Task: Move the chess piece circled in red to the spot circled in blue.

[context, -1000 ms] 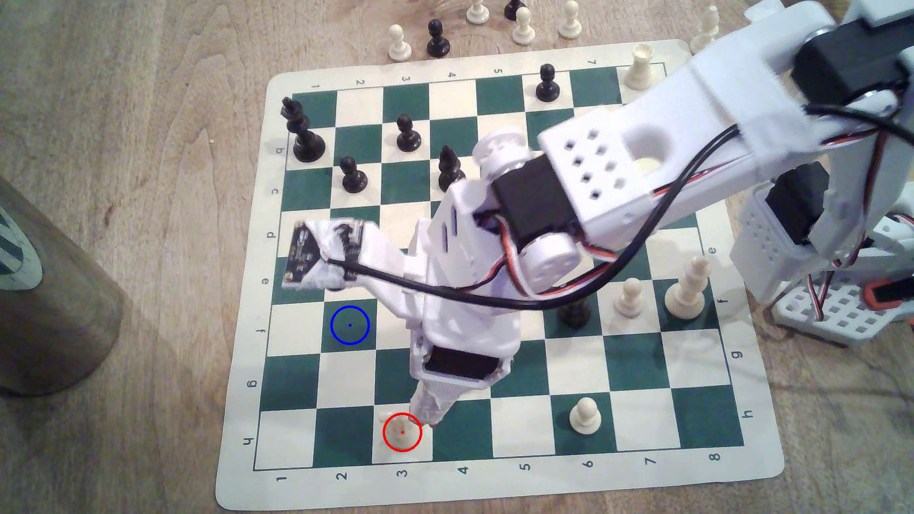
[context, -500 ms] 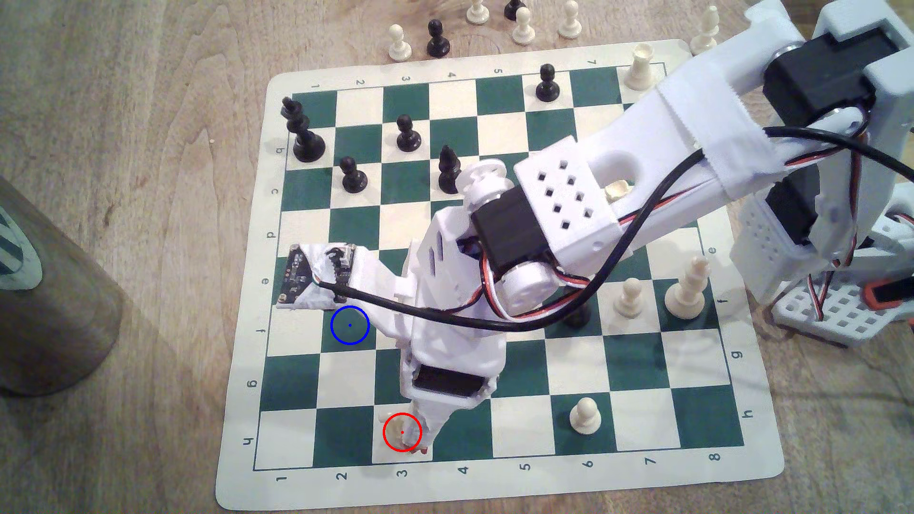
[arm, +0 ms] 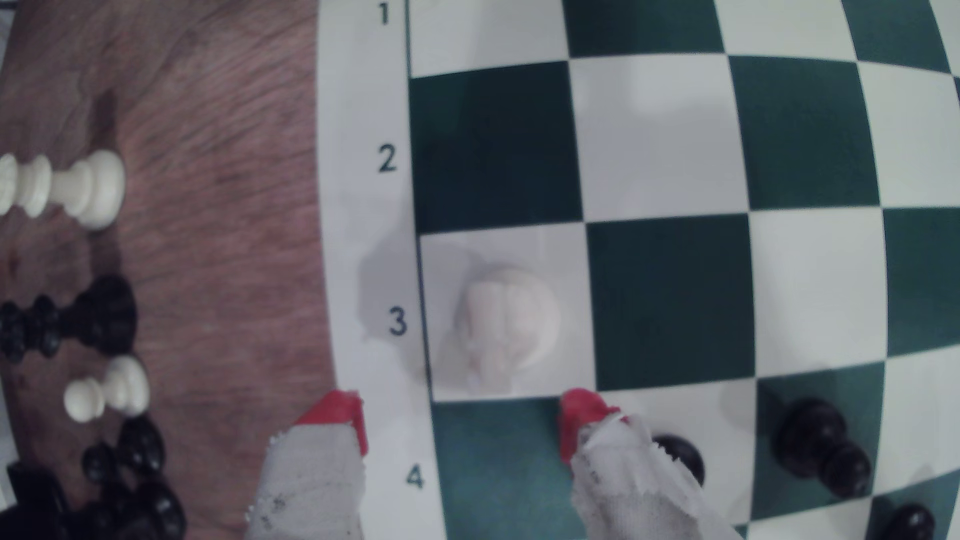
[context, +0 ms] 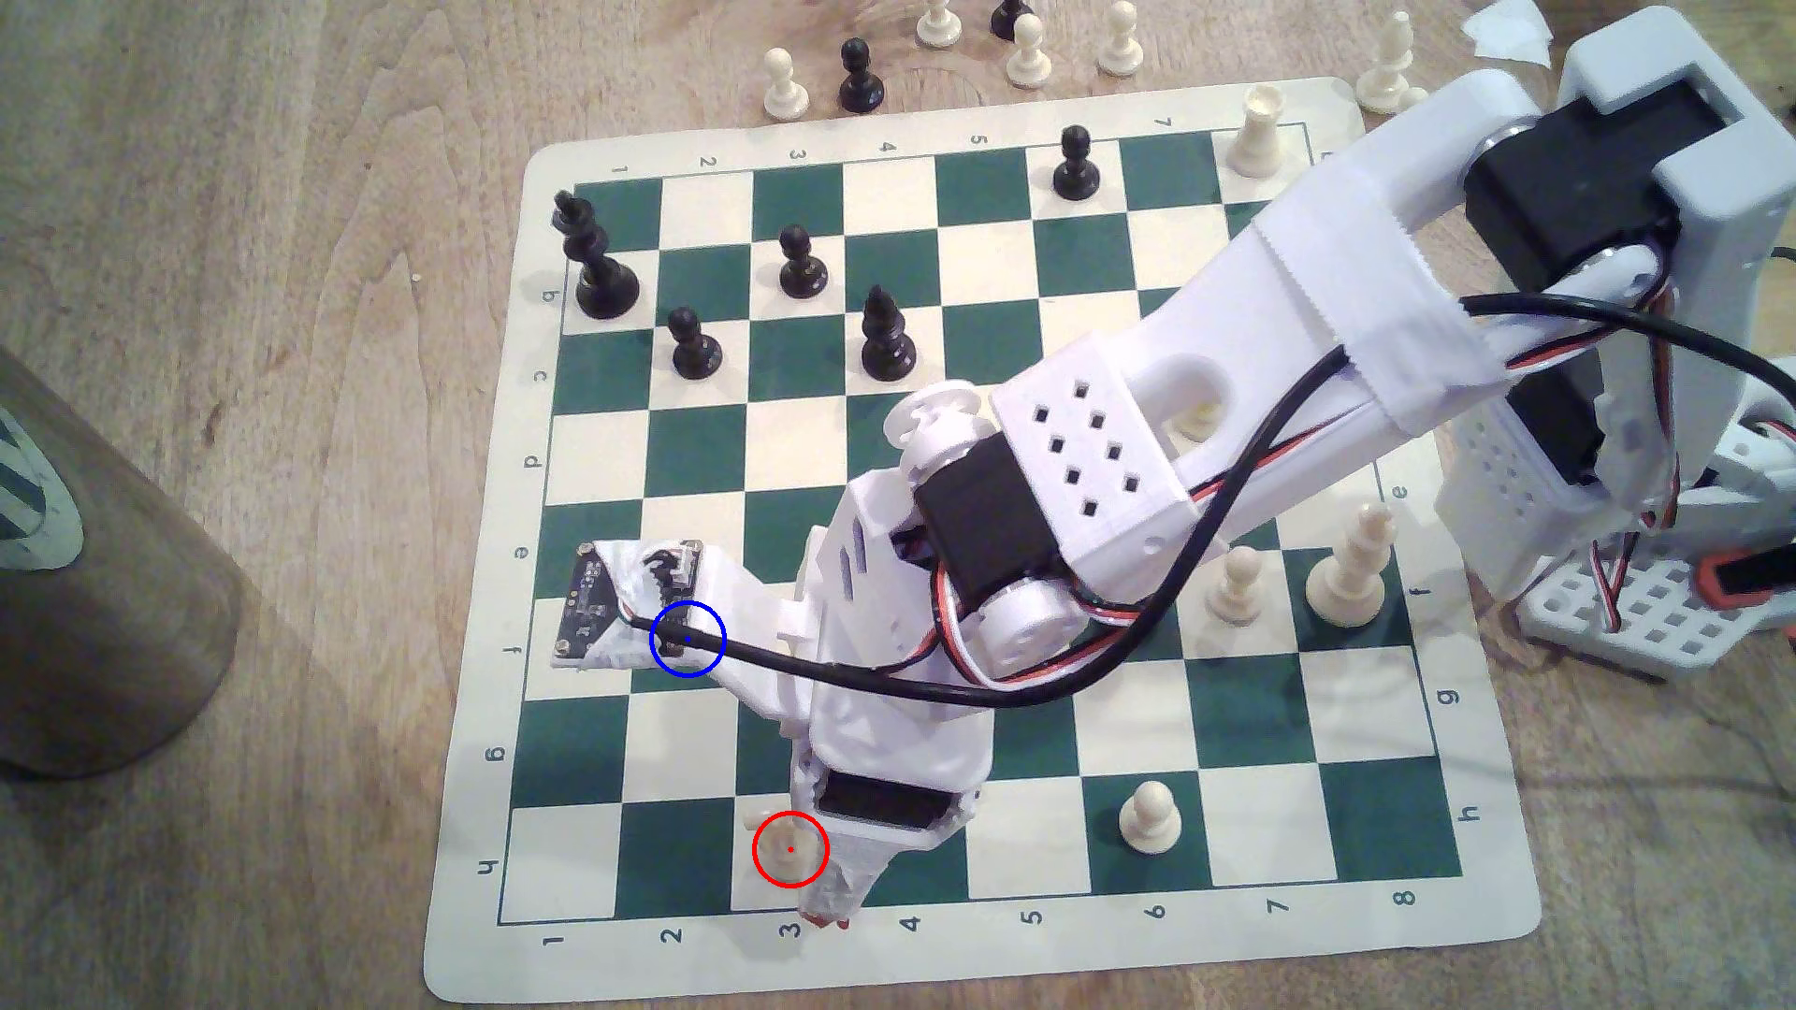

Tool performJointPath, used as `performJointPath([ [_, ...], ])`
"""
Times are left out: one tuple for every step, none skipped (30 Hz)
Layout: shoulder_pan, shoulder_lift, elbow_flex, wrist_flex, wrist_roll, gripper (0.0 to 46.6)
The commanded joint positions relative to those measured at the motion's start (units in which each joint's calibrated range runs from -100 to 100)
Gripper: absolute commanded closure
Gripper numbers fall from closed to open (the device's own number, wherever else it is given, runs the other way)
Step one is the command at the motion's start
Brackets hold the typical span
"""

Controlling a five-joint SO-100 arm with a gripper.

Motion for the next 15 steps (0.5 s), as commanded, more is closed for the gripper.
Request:
performJointPath([
  [0.46,-0.21,-4.89,-1.09,-0.20,26.6],
  [0.46,-0.04,-4.89,-1.33,-0.24,26.7],
  [0.46,0.05,-4.89,-1.74,-0.39,26.7],
  [0.46,0.13,-4.98,-2.15,-0.49,26.7],
  [0.46,0.30,-5.52,-2.48,-0.68,26.7],
  [0.46,0.39,-6.07,-2.48,-0.83,26.7],
  [0.54,0.56,-6.61,-2.48,-0.93,26.7],
  [0.62,0.64,-7.06,-2.48,-0.98,26.7],
  [0.62,0.81,-7.79,-2.48,-1.03,26.7],
  [0.62,0.81,-8.06,-2.48,-1.03,26.7],
  [0.62,0.81,-8.15,-2.48,-1.17,26.8],
  [0.54,0.81,-8.33,-2.56,-1.22,26.8],
  [0.54,0.81,-8.33,-2.56,-1.27,26.8],
  [0.46,0.81,-8.33,-2.64,-1.27,26.9],
  [0.46,0.98,-8.33,-2.72,-1.27,26.9],
])
